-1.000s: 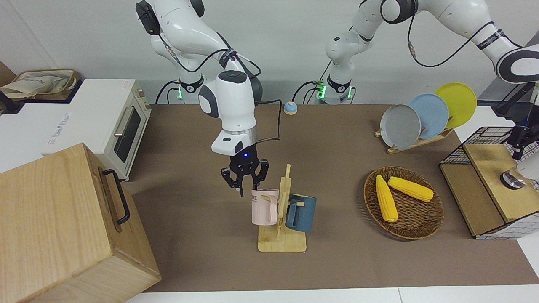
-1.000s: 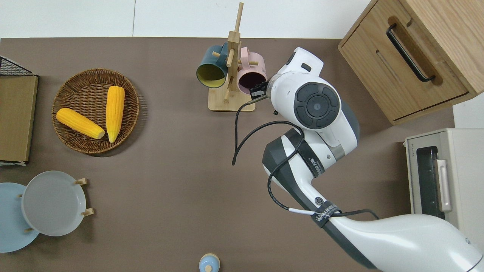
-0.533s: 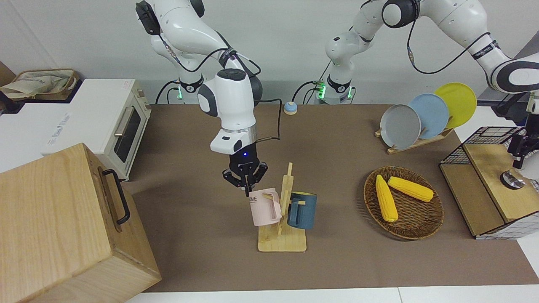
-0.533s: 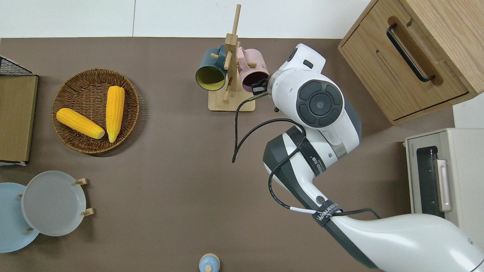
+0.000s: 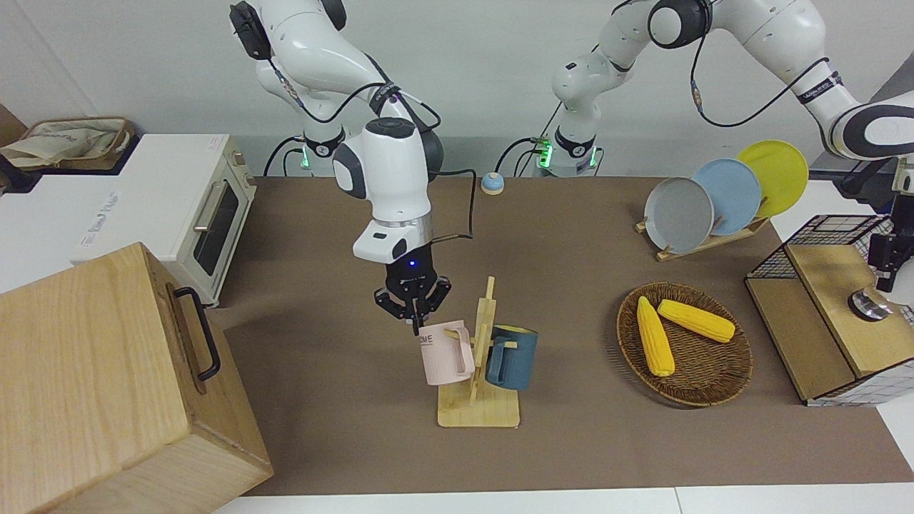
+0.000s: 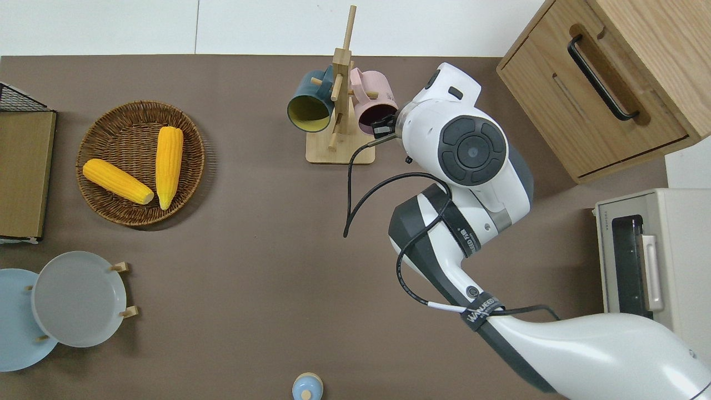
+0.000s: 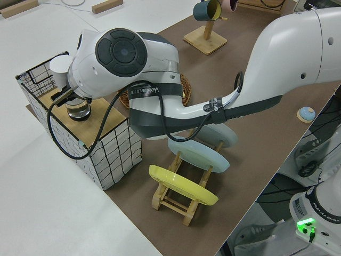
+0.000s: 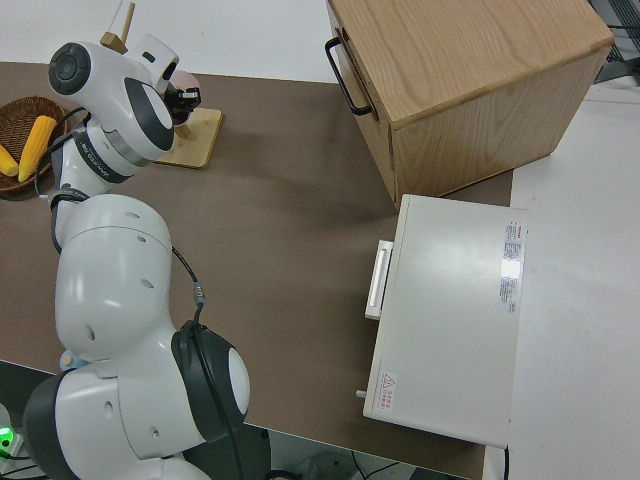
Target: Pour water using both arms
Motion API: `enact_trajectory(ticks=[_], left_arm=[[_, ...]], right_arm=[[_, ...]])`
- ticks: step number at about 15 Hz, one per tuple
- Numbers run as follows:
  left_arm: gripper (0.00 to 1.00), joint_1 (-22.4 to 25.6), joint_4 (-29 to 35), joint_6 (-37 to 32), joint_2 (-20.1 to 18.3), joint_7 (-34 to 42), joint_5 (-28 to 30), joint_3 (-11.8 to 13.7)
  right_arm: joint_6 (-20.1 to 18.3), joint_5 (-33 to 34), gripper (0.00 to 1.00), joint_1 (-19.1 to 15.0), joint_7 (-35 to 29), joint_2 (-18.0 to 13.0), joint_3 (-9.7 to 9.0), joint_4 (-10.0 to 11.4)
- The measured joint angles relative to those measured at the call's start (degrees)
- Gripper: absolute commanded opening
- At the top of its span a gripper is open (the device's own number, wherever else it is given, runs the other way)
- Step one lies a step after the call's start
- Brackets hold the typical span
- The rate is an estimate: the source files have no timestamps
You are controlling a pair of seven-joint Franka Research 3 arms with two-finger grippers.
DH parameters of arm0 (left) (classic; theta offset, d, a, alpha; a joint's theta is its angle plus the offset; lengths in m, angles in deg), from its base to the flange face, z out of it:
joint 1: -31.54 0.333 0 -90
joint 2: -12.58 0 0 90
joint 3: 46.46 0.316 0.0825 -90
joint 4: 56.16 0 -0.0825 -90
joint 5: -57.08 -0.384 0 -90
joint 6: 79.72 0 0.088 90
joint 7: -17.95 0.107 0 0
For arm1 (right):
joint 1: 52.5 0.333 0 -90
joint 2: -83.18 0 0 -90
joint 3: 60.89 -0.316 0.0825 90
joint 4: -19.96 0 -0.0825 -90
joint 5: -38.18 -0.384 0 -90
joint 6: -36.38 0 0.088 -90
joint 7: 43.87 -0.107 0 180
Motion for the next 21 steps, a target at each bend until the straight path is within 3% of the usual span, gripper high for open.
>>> enact_trajectory(ticks=[5, 11, 18, 21], left_arm=[[0.00, 0.3, -0.3, 0.0, 0.0, -0.3, 0.4, -0.2], [0.00, 0.3, -2.4, -0.6, -0.4, -4.8, 0.0, -0.6], [0.00, -2.1, -3.9, -7.6, -5.8, -19.4, -11.9, -1.3], [0.00, -4.3, -4.1, -10.6, -8.9, -24.8, -16.5, -1.3]], right_arm=[[-2.6, -0.8, 0.000, -0.3, -0.5, 0.0, 0.08, -1.1], [-9.8, -2.8, 0.000, -0.5, -0.8, 0.0, 0.08, -4.0], [-15.2, -5.2, 0.000, -2.5, -0.7, -1.6, 0.12, -5.2], [-19.9, -5.2, 0.000, -3.5, 0.1, -3.0, 0.11, -5.3]])
